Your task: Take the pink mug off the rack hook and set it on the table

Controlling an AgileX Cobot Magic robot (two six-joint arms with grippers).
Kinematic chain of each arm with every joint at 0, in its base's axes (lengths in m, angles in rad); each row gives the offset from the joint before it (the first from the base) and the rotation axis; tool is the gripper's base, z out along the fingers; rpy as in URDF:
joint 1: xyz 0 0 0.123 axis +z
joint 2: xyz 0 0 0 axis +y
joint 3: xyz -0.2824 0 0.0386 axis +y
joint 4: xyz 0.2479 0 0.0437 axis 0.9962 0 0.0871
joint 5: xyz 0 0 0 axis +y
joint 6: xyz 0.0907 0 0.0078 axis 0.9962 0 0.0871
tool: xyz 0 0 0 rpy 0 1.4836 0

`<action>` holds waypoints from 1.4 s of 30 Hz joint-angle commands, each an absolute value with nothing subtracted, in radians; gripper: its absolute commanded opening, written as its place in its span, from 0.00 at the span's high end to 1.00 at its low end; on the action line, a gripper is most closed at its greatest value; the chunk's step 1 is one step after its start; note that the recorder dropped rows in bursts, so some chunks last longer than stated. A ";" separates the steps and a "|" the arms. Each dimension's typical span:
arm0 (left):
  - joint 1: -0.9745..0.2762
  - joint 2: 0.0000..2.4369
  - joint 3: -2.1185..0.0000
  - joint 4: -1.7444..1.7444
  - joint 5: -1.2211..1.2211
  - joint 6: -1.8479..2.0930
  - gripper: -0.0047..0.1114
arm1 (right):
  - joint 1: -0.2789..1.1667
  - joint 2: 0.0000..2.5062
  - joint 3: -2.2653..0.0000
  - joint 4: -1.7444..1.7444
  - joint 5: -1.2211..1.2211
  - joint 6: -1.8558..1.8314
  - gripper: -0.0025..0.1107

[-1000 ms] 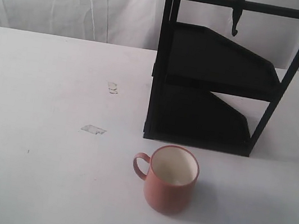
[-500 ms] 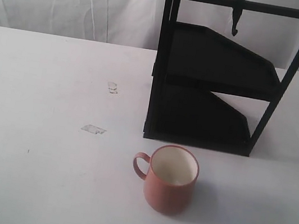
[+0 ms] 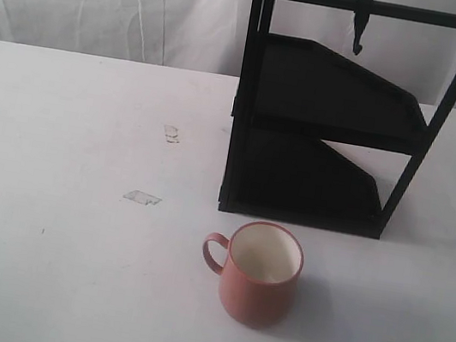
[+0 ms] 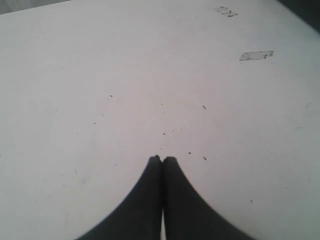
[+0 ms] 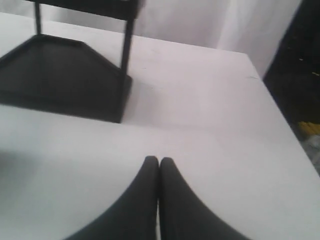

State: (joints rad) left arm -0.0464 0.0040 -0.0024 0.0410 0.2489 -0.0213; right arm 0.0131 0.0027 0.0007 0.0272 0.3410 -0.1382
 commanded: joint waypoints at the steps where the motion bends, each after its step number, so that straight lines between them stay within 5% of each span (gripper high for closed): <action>1: -0.043 0.000 0.000 0.029 0.255 -0.021 0.95 | -0.117 0.000 0.000 0.034 0.341 -0.129 0.98; 42: -0.043 0.000 0.000 0.029 0.255 -0.021 0.95 | -0.050 0.000 0.000 -0.078 0.350 -0.135 0.98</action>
